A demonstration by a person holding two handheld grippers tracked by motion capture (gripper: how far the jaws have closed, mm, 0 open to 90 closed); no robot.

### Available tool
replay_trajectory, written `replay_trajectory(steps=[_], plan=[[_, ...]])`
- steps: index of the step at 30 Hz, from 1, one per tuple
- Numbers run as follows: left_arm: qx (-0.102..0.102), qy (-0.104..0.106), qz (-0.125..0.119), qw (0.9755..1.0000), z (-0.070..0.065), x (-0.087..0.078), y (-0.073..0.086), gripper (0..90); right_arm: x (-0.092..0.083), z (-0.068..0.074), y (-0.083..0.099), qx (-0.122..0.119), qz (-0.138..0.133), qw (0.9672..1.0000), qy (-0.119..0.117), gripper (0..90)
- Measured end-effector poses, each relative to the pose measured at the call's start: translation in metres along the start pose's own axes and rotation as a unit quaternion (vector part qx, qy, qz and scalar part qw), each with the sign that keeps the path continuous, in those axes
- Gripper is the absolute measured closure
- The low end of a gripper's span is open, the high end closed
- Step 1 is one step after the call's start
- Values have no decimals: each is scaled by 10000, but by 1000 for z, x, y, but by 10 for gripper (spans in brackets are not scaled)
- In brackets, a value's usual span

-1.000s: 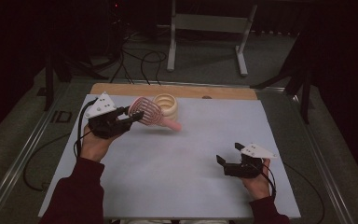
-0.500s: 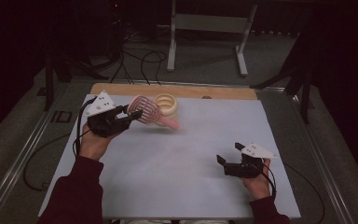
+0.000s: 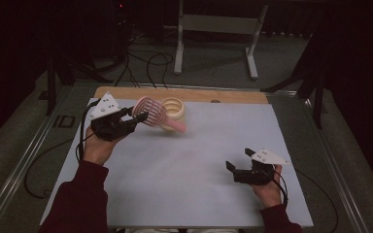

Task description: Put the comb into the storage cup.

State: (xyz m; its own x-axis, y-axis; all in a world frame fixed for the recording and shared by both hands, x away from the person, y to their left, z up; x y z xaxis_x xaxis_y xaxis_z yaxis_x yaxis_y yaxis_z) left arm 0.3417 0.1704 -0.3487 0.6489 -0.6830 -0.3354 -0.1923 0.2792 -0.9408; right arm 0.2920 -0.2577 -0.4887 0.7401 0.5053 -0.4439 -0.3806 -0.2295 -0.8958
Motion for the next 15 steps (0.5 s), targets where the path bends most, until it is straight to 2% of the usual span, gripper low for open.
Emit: replay_trajectory(steps=[15], plan=[[6,-38,9,10000,5,0,-5,670,0,0,0,19,13,10000,-4,96]])
Point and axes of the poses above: each handheld gripper's, and its own axes: x roughly forward along the jaws, y roughly out of its underside, z roughly to its left, the point moved 1 cm from there along x, roughly forward along the jaws, and after that the axes turned 1 degree about y, right-handed, at the moved point
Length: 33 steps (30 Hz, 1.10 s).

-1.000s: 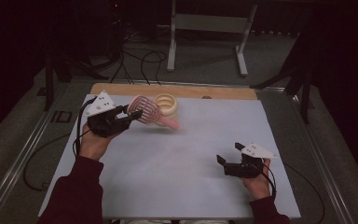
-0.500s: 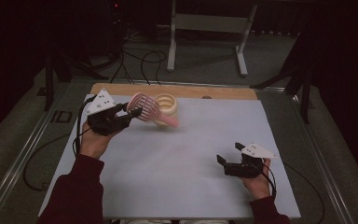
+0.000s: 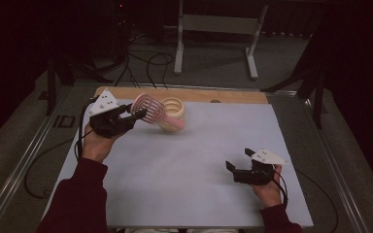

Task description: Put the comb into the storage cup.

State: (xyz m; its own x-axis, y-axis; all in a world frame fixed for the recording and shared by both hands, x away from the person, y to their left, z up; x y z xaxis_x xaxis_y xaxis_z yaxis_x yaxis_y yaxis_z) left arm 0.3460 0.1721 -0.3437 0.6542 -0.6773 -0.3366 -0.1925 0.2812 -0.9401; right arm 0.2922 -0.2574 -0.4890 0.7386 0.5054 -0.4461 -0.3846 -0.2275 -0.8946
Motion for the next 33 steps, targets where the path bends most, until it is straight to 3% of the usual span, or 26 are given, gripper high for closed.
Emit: replay_trajectory(steps=[33], plan=[[127,-42,-41,9999,8,4,-14,669,0,-1,0,52,-50,10000,10,96]])
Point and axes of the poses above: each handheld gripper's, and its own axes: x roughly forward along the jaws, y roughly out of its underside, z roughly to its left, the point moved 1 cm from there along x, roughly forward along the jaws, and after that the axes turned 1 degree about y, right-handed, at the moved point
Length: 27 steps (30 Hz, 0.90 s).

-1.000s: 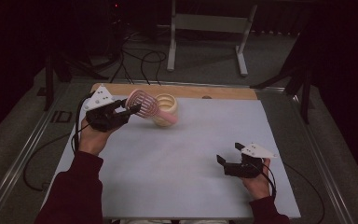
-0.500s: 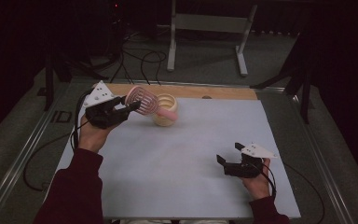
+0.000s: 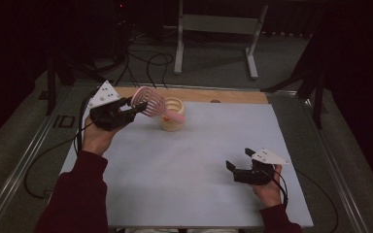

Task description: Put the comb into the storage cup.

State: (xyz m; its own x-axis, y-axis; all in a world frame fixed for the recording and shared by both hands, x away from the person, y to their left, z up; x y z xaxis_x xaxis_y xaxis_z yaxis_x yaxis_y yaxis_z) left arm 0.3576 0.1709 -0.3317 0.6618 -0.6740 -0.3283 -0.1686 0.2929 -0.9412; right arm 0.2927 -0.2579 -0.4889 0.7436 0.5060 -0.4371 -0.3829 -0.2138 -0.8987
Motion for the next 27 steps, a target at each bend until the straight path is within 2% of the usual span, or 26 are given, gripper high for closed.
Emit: replay_trajectory(steps=[12,27], plan=[[-22,-95,30,9999,6,4,-1,669,0,0,0,-61,9,10000,-38,96],[2,-285,49,9996,12,5,-8,669,0,0,0,-25,5,10000,-12,96]])
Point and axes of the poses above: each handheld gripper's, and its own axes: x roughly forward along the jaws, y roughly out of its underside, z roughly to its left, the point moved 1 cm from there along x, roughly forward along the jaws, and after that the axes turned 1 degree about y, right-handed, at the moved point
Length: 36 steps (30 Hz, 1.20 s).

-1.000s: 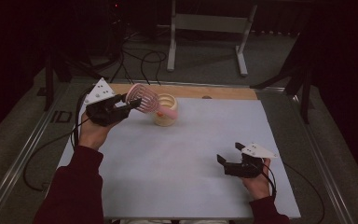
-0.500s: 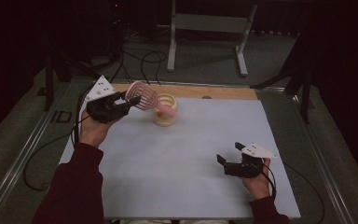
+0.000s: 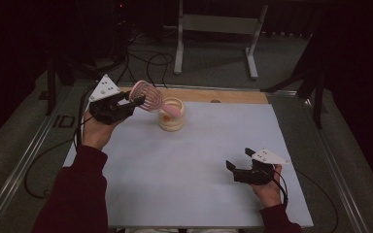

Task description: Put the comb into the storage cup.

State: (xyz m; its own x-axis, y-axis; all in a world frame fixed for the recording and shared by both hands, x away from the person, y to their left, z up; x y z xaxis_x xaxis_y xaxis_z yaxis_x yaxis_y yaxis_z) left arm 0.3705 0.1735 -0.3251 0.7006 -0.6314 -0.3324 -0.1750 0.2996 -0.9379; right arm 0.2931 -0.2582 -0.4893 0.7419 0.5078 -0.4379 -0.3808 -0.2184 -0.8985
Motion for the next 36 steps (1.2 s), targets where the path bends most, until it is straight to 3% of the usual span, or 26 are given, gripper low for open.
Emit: replay_trajectory(steps=[24,36], plan=[[129,-352,112,9992,5,9,-12,669,0,1,0,-6,9,10000,-24,96],[91,-488,186,9986,5,18,-12,668,0,1,0,13,-4,10000,-5,96]])
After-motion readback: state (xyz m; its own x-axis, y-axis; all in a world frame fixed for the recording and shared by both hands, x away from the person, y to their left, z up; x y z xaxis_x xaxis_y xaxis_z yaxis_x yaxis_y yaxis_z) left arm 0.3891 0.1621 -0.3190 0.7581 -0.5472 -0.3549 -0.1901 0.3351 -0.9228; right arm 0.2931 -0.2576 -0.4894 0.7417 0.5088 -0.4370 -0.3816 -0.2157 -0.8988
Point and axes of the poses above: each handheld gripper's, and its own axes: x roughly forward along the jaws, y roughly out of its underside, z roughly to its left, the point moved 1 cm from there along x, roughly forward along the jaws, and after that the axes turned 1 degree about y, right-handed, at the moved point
